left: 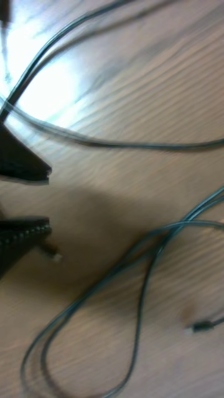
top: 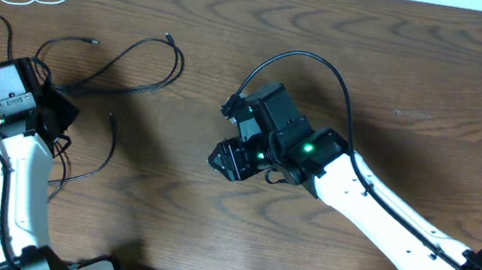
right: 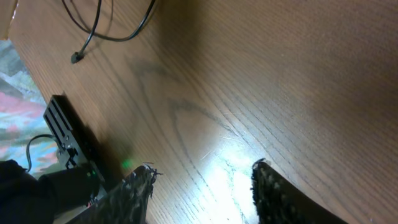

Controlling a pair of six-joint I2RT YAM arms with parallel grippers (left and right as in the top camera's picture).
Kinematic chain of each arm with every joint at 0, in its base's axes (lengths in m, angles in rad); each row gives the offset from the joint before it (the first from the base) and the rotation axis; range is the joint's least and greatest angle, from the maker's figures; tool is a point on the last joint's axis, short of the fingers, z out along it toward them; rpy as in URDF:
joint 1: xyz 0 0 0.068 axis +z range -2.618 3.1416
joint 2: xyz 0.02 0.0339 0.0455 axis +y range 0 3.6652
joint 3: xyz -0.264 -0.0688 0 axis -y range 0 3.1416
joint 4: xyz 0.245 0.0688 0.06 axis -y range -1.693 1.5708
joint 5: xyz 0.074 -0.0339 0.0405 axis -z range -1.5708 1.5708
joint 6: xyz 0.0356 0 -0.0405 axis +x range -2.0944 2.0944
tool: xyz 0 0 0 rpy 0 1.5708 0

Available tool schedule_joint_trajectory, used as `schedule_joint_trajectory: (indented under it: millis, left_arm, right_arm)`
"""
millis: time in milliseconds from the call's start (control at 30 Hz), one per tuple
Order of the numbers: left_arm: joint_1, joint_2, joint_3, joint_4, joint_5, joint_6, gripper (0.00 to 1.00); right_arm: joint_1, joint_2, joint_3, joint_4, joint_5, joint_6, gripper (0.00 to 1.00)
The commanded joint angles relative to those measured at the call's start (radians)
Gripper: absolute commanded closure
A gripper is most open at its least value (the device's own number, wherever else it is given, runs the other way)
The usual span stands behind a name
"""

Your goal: Untangle cables

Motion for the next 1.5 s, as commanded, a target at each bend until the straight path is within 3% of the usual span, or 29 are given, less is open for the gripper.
schedule_joint_trajectory:
  millis: [0, 67, 167, 367, 500, 633, 833, 1200, 1300, 1467]
  left_arm:
    - [0.018, 0.066, -0.005, 0.014, -0.111, -0.023, 0.36]
    - [0.031, 0.11, -0.005, 0.021, -0.111, -0.022, 0.23]
    - [0.054, 0.174, -0.005, 0.005, -0.111, -0.029, 0.21]
    - [0.079, 0.245, -0.005, -0.079, -0.103, -0.077, 0.2]
    - [0.078, 0.244, -0.005, -0.082, -0.094, -0.053, 0.2]
    - [0.078, 0.245, -0.012, -0.093, 0.004, 0.006, 0.21]
    - [0.078, 0.245, -0.028, -0.126, 0.002, 0.009, 0.35]
    - [0.078, 0.276, -0.047, -0.146, -0.032, 0.009, 0.38]
    - [0.078, 0.289, -0.047, -0.138, -0.032, 0.008, 0.56]
    - [0.078, 0.291, -0.047, -0.135, -0.031, 0.008, 0.77]
  right_arm:
    - [0.007, -0.008, 0.006, -0.006, 0.001, -0.038, 0.51]
    - [0.007, -0.008, 0.006, -0.012, 0.001, -0.063, 0.5]
    - [0.007, -0.008, 0.006, -0.027, 0.001, -0.087, 0.45]
    - [0.007, -0.008, 0.006, -0.042, 0.001, -0.114, 0.42]
    - [0.007, -0.008, 0.006, -0.041, 0.002, -0.132, 0.41]
    - [0.007, -0.008, 0.006, -0.032, 0.009, -0.134, 0.4]
    - [0.007, -0.008, 0.006, -0.028, 0.008, -0.134, 0.4]
    - [0.007, -0.008, 0.006, -0.053, 0.008, -0.133, 0.41]
    - [0.007, -0.008, 0.006, -0.055, 0.008, -0.133, 0.41]
    - [0.007, -0.008, 0.006, -0.056, 0.008, -0.134, 0.41]
